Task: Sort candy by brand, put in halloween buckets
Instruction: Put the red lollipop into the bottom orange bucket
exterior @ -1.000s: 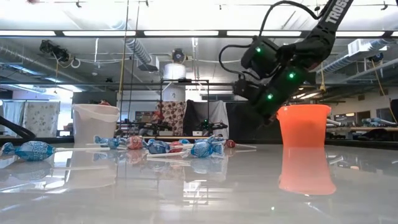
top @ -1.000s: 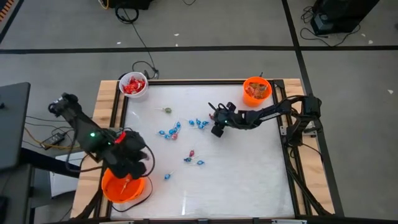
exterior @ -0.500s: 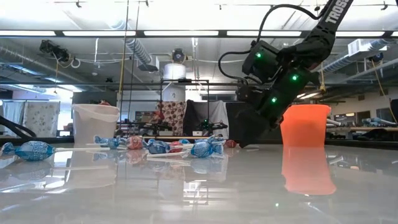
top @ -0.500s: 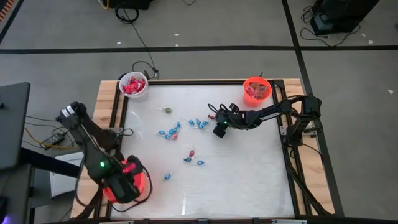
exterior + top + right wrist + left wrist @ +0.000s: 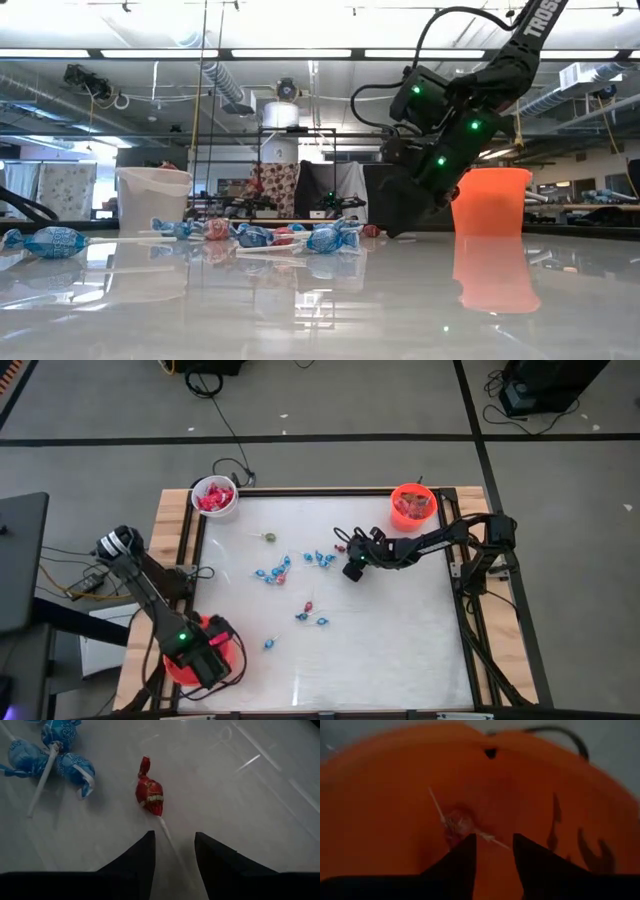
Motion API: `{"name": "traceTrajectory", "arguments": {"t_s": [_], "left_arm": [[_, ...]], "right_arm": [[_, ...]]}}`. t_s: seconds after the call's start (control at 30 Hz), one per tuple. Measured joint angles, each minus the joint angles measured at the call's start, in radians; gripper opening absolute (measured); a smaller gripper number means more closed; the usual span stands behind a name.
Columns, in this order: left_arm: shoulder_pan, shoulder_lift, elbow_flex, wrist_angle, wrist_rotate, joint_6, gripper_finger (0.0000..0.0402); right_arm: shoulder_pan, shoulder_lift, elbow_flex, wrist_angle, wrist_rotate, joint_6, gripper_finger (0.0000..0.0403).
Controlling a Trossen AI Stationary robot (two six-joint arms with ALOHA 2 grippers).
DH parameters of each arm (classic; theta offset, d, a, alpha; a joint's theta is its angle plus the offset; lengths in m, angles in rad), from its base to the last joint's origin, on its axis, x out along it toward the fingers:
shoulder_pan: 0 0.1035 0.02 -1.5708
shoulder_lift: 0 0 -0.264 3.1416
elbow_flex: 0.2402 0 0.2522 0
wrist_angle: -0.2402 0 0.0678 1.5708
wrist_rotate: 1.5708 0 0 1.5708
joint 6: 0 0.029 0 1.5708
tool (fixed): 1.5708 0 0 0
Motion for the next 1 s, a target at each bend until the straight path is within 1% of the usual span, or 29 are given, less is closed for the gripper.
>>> {"name": "traceTrajectory", "arguments": {"t_s": [0.13, 0.2, 0.27, 0.33, 0.37, 0.4, 0.47, 0.53, 0.57, 0.6, 0.63, 0.77, 0.8, 0.87, 1.0], "left_arm": [[0.0, -0.006, 0.055, -0.058, -0.034, 0.003, 0.0162], [0.001, -0.007, 0.096, -0.088, -0.07, 0.003, 0.0169], [0.001, -0.007, 0.141, -0.114, -0.118, 0.002, 0.0172], [0.001, -0.007, 0.18, -0.152, -0.2, -0.028, 0.0173], [0.0, -0.007, 0.193, -0.168, -0.274, -0.054, 0.0173], [0.0, -0.008, 0.198, -0.18, -0.372, -0.074, 0.0173], [0.001, -0.007, 0.198, -0.18, -0.605, -0.093, 0.0173], [0.002, -0.001, 0.186, -0.147, -0.824, -0.086, 0.0173], [0.004, 0.004, 0.176, -0.116, -0.899, -0.057, 0.0173], [0.011, 0.012, 0.167, -0.075, -0.943, -0.014, 0.0173], [0.023, 0.021, 0.156, -0.023, -0.96, 0.036, 0.0173], [0.083, 0.051, 0.098, 0.19, -0.959, 0.221, 0.0173], [0.099, 0.059, 0.084, 0.246, -0.958, 0.27, 0.0173], [0.128, 0.075, 0.051, 0.355, -0.953, 0.376, 0.0173], [0.21, 0.113, -0.026, 0.572, -0.913, 0.556, 0.0173]], "right_arm": [[-0.008, 0.0, 0.0, -0.001, -0.014, -0.014, 0.0148], [-0.017, 0.0, 0.001, 0.0, -0.063, -0.04, 0.0135], [-0.025, -0.002, 0.001, 0.002, -0.123, -0.055, 0.0104], [-0.029, -0.002, 0.001, 0.004, -0.157, -0.067, 0.0058], [-0.031, -0.002, 0.001, 0.005, -0.169, -0.081, 0.0032], [-0.032, -0.002, 0.002, 0.005, -0.182, -0.097, 0.0018], [-0.034, -0.003, 0.002, 0.004, -0.199, -0.111, 0.0015], [-0.03, -0.003, 0.001, 0.009, -0.212, -0.105, 0.0014], [-0.024, -0.003, 0.001, 0.015, -0.226, -0.102, 0.0011], [-0.017, -0.002, -0.001, 0.026, -0.242, -0.103, 0.0008], [-0.006, -0.001, -0.002, 0.043, -0.263, -0.108, 0.0007], [0.07, 0.001, 0.004, 0.119, -0.433, -0.108, 0.0005], [0.089, 0.001, 0.011, 0.139, -0.462, -0.114, 0.0004], [0.125, 0.001, 0.03, 0.174, -0.474, -0.123, 0.0003], [0.214, 0.001, 0.092, 0.174, -0.453, -0.148, 0.0002]]}}
